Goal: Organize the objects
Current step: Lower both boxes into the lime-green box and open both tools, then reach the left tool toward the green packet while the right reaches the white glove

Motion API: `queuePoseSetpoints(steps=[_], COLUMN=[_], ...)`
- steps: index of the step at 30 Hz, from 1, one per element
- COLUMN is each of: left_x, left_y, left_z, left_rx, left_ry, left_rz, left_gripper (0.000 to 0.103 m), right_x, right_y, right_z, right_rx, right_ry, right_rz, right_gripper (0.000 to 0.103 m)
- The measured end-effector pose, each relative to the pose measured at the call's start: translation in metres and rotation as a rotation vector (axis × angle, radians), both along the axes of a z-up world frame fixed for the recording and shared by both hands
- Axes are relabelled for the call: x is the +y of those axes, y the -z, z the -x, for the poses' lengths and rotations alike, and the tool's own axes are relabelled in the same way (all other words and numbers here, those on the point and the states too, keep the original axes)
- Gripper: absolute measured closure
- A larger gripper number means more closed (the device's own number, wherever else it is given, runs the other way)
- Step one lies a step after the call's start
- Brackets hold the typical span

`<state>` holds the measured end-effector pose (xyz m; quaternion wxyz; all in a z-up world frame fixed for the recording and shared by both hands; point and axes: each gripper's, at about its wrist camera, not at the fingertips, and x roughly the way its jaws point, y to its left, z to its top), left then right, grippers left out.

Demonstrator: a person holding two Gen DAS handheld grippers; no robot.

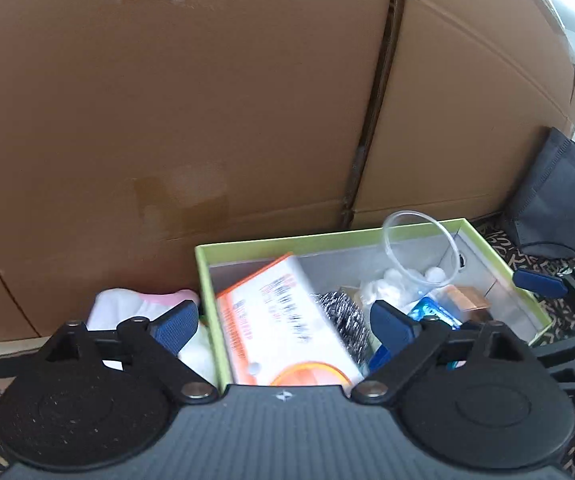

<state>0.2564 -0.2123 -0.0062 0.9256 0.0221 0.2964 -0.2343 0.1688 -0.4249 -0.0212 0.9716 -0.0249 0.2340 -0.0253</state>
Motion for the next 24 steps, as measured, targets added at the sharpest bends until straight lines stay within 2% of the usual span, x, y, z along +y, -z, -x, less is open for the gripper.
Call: queuePoseSetpoints(steps=[6,12,13,17,19,22,24], left_x=[0.016,0.07,0.08,0.118,0.135,0.157,0.171], left_y=[-0.009,-0.028,-0.029,-0.023,-0.016,-0.007,-0.003], left_z=[0.016,0.041,0.044,0.053,0.056,0.059,0.063], left_rx=[-0.042,-0.104,-0.107,-0.094,-0.077,-0.059,-0.051], left_ry=[-0.006,-0.12,-0.145,-0.218,-0.244,-0.277,-0.293], left_rz=[-0.01,0.027,0.022,0.016,0.01,-0.001,0.003], left_gripper=[0.007,0.007,0.007,0.007,0.007,0.007,0.007], right_x=[0.012,0.051,0.061,0.112,0.143,0.185,0.207], right_y=[-0.011,-0.039,-0.041,-0.04,-0.033,-0.016,-0.002], right_z=[0.019,0.042,0.045,0.051,0.05,0.041,0.026], right_rx=[-0.03,-0.1,-0.107,-0.099,-0.076,-0.031,0.0], right_ry=[0.014,-0.035,-0.051,-0.166,-0.242,-0.313,-0.313], right_rz=[-0.015,-0.022,-0.03,-0.087,-0.106,-0.105,-0.093], right_gripper=[0.001,0.001,0.005,0.036,0.045,0.045,0.045])
